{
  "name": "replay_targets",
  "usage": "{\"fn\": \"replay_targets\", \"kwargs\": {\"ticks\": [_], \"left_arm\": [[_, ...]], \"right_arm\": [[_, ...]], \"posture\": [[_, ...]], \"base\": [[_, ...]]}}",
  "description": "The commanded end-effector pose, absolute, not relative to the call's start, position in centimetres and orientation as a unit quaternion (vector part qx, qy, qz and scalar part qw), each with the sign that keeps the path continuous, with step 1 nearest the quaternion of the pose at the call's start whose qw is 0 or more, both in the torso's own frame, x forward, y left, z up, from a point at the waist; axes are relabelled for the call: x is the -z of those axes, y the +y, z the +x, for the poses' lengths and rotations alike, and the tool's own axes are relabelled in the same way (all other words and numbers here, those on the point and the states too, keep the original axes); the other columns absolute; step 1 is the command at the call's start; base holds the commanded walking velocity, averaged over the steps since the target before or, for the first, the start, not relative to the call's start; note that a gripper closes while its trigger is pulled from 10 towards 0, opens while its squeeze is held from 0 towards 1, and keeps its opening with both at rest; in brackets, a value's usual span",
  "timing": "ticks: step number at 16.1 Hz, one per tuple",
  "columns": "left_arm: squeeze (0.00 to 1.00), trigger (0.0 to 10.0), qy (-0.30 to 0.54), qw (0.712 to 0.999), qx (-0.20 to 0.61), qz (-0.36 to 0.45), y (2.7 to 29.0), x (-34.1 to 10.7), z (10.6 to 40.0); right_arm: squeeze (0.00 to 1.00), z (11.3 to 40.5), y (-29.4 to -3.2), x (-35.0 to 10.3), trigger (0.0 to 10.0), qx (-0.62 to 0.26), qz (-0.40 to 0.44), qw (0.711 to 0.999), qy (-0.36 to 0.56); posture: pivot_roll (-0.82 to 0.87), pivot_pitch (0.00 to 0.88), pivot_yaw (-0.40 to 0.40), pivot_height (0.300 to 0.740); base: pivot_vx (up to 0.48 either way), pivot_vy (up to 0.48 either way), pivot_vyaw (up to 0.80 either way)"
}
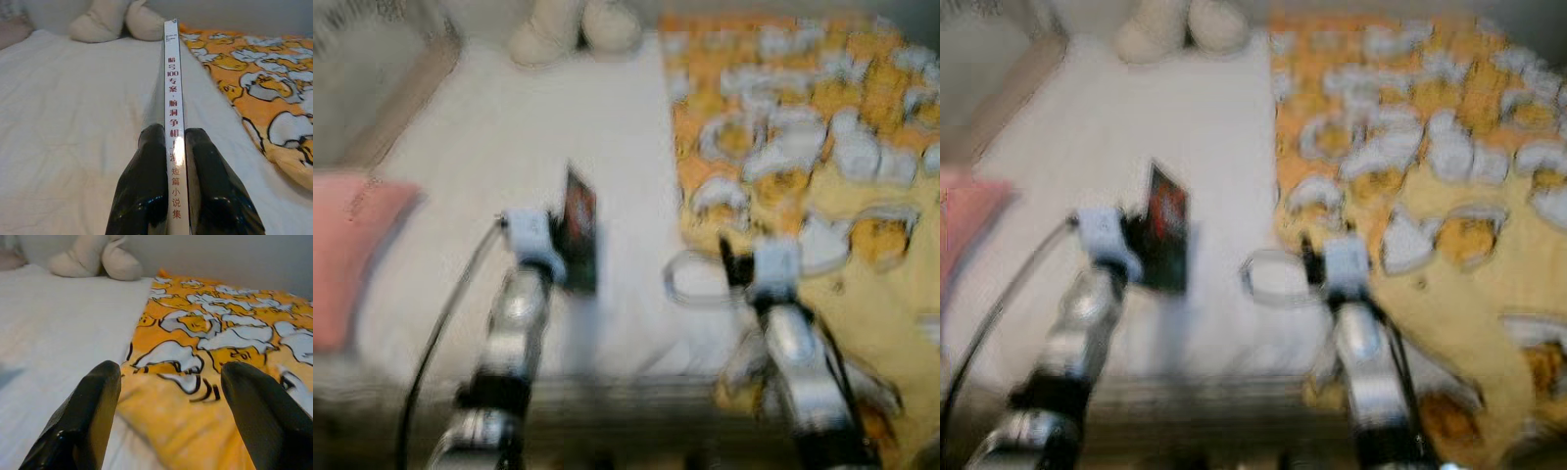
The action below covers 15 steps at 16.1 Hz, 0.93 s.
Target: Clean up the room
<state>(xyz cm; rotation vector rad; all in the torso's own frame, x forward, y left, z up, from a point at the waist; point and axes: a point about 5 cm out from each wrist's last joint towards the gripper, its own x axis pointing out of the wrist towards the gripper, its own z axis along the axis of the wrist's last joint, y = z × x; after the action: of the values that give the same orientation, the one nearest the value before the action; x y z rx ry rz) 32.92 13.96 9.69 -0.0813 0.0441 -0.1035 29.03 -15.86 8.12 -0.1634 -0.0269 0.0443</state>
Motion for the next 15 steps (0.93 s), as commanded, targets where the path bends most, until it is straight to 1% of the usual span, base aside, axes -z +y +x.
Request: {"fn": "replay_targets", "kwargs": {"ticks": [1, 5, 8, 9, 10, 13, 15], "left_arm": [[0.0, 10.0, -0.009, 0.999, 0.041, -0.022, 14.73, -10.99, 33.51], [0.0, 10.0, -0.009, 0.999, 0.039, -0.002, 15.18, -11.04, 34.09], [0.0, 10.0, -0.003, 1.0, 0.027, -0.01, 15.21, -10.9, 34.39], [0.0, 10.0, -0.007, 1.0, 0.025, 0.009, 15.14, -10.98, 34.43], [0.0, 10.0, -0.007, 1.0, 0.021, 0.022, 15.09, -10.96, 34.48], [0.0, 10.0, -0.006, 1.0, 0.021, 0.014, 14.91, -10.95, 34.47], [0.0, 10.0, -0.02, 0.999, 0.032, 0.038, 14.64, -11.2, 34.42]], "right_arm": [[0.0, 29.23, -14.87, -8.4, 10.0, -0.039, -0.073, 0.996, -0.022], [0.0, 29.05, -14.61, -8.19, 10.0, -0.045, -0.07, 0.996, -0.022], [0.0, 28.98, -15.04, -7.88, 10.0, -0.043, -0.071, 0.996, -0.017], [0.0, 29.01, -15.04, -7.84, 10.0, -0.043, -0.072, 0.996, -0.016], [0.0, 29.06, -14.88, -7.85, 10.0, -0.044, -0.071, 0.996, -0.016], [0.0, 29.14, -14.44, -8.06, 10.0, -0.051, -0.072, 0.996, -0.021], [0.0, 29.05, -14.46, -8.0, 10.0, -0.053, -0.074, 0.996, -0.022]], "posture": [[-0.17, 0.0, 0.093, 0.74], [-0.18, 0.0, 0.087, 0.74], [-0.18, 0.0, 0.087, 0.74], [-0.17, 0.0, 0.085, 0.74], [-0.17, 0.0, 0.084, 0.74], [-0.17, 0.0, 0.083, 0.74], [-0.18, 0.0, 0.084, 0.74]], "base": [[0.0, 0.48, 0.0], [0.0, 0.48, 0.0], [0.0, 0.48, 0.0], [0.0, 0.48, 0.0], [0.0, 0.0, 0.0], [0.0, 0.0, 0.0], [0.369, 0.0, 0.0]]}}
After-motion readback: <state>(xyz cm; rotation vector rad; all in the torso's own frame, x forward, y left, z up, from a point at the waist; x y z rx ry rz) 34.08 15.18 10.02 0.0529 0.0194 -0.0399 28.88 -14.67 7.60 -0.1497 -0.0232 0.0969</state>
